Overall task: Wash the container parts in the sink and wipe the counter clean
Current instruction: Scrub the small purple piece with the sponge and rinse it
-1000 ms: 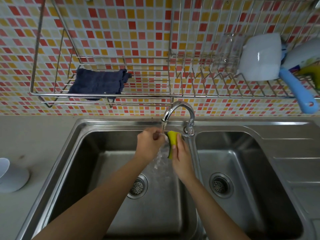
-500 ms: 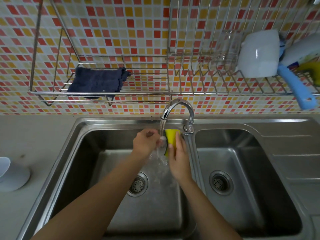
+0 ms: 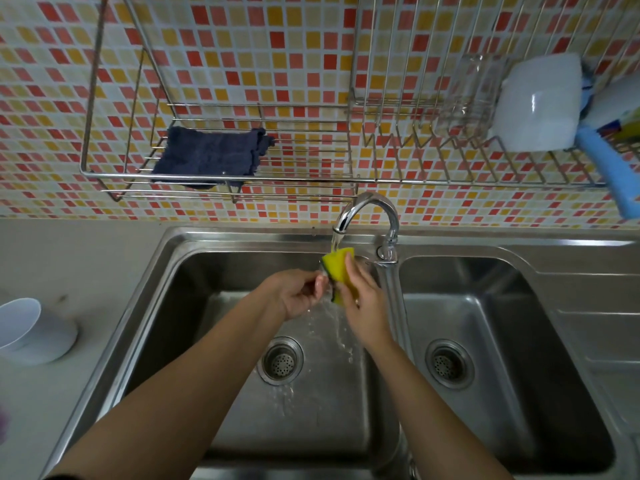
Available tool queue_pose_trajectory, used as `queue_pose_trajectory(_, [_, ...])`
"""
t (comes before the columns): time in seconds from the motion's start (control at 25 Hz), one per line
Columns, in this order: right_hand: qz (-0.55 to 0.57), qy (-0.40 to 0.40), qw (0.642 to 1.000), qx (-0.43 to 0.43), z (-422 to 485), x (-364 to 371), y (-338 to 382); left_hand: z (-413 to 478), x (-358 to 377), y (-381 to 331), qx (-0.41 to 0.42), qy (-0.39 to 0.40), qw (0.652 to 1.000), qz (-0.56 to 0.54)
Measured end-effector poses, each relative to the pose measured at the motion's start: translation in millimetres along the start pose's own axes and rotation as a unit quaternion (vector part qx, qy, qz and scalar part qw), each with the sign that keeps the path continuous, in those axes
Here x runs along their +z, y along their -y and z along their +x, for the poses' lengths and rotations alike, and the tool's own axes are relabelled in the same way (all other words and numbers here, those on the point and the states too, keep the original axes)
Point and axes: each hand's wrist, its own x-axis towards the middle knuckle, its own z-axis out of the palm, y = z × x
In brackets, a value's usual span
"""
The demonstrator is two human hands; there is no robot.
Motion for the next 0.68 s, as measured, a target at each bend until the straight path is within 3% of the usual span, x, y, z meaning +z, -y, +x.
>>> queue_pose_trajectory(0.08, [0.009, -0.015, 0.999, 0.029, 1.8, -0.2, 0.9, -0.7, -1.2, 0.8, -0.002, -0.009, 1.0, 0.011])
queue_pose_trajectory(0.24, [-0.003, 0.019, 1.0, -0.018, 3.8, -0.5, -4.2, -1.8, -1.6, 0.6, 0.016, -0.02, 0.999, 0.028])
queue_pose_trajectory(0.36, [-0.004, -0.004, 1.0, 0.012, 6.8, -5.1, -2.4, -4.8, 0.4, -0.5, 0.016, -0.023, 0.999, 0.044])
queue_pose_trajectory(0.48, [-0.027, 0.024, 0.999, -0.033, 7.1, -6.8, -2.3, -7.1, 1.2, -1.7, 0.037, -0.05, 0.995, 0.077])
queue_pose_trajectory(0.68, [-0.03, 0.032, 0.999, -0.02, 4.8, -5.9, -2.3, -12.0, 7.2, -2.1, 0.092, -0.081, 0.984, 0.128])
